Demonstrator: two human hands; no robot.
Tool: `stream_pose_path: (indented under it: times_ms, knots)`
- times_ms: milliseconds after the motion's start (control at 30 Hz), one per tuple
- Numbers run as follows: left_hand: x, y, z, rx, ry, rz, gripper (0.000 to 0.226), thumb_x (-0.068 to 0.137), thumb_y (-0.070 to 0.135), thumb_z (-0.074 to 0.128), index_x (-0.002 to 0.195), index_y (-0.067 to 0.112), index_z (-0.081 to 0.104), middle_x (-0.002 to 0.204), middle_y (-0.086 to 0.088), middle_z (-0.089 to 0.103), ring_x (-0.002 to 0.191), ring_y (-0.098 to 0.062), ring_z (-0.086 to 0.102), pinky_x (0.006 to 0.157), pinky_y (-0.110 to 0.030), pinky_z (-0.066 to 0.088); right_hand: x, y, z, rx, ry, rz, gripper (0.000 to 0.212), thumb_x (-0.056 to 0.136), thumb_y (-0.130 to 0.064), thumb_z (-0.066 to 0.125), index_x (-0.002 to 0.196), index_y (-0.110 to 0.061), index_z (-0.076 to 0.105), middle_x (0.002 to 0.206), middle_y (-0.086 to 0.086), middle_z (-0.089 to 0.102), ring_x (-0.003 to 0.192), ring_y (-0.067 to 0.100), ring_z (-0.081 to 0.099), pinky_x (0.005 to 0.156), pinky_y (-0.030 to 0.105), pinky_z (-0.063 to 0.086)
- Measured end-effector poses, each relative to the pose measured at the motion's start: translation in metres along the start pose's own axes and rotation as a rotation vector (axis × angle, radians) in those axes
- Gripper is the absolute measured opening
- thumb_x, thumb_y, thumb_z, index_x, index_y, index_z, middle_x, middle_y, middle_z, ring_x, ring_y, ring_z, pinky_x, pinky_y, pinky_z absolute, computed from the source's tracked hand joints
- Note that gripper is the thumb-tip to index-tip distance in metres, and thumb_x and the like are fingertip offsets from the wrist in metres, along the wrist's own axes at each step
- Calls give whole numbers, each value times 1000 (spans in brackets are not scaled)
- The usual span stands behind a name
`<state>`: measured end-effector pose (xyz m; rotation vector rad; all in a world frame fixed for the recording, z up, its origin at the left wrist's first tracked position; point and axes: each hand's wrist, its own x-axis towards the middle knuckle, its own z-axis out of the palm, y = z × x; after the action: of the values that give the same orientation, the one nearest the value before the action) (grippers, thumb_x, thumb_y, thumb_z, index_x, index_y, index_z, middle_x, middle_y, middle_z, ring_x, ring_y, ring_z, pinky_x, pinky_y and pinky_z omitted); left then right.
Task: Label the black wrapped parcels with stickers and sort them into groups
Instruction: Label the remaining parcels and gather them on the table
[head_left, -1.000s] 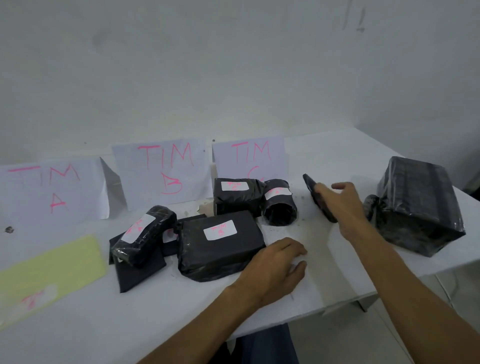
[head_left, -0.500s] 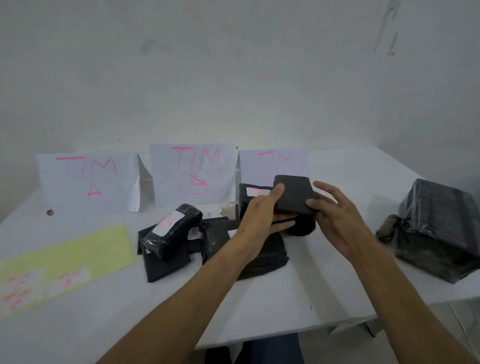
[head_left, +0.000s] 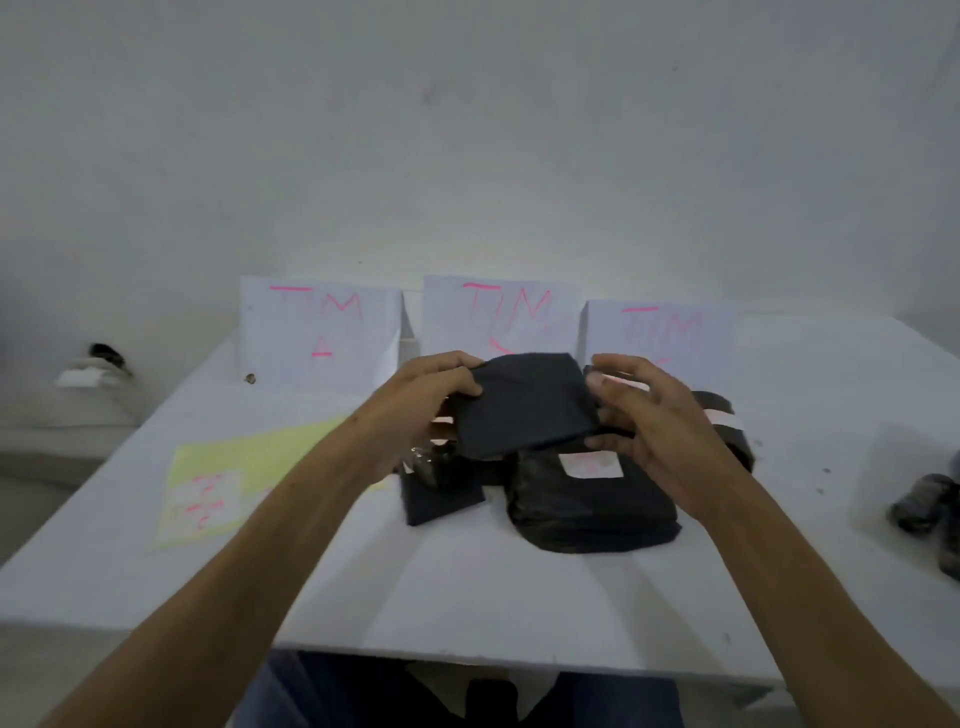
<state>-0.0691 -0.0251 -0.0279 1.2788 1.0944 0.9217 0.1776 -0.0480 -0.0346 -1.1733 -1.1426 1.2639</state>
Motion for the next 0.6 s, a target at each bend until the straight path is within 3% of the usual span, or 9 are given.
stream_pose_path:
  times_ms: [167,300,367,433,500,600]
  knots:
    - [-40,-10,-72,300,-32,-32,22,99,11,54,102,15,76,96,-3,74,86,-18,68,79,-32,56,-7,9,56,-89,-302,55,40,94,-3,69,130,-19,60,87,14,64,77,22,66,62,35,60]
    - [-59,-38,-130,758,256,112,10,92,22,70,94,30,77,91,13,77,89,-6,70,88,-34,57,-13,19,92,-279,-424,37,47,92,-5,71,131,-28,56,85,10,56,78,17,63,63,33,61]
    - [-64,-58,-151,885,269,102,10,88,28,75,94,36,75,95,20,74,90,-1,67,90,-35,56,-16,26,104,-376,-448,46,47,92,-7,70,130,-30,54,90,14,59,80,21,69,67,37,64]
    - [-70,-76,-166,944,239,50,19,85,37,78,102,41,72,108,22,68,101,-2,62,94,-37,53,-17,35,115,-467,-471,51,45,92,-9,69,126,-32,53,95,16,63,78,25,73,69,38,64]
    - [-75,-90,-170,996,192,37,34,80,53,76,112,45,69,119,20,62,113,-7,55,102,-34,45,-15,43,120,-725,-448,-55,40,91,-17,68,122,-35,49,91,11,67,74,19,69,66,31,60]
    - [-81,-101,-167,1038,161,61,57,72,74,55,120,46,67,124,19,55,119,-8,46,105,-32,37,-16,52,127,-980,-402,-233,36,92,-28,67,120,-33,45,79,5,67,72,15,63,68,29,54]
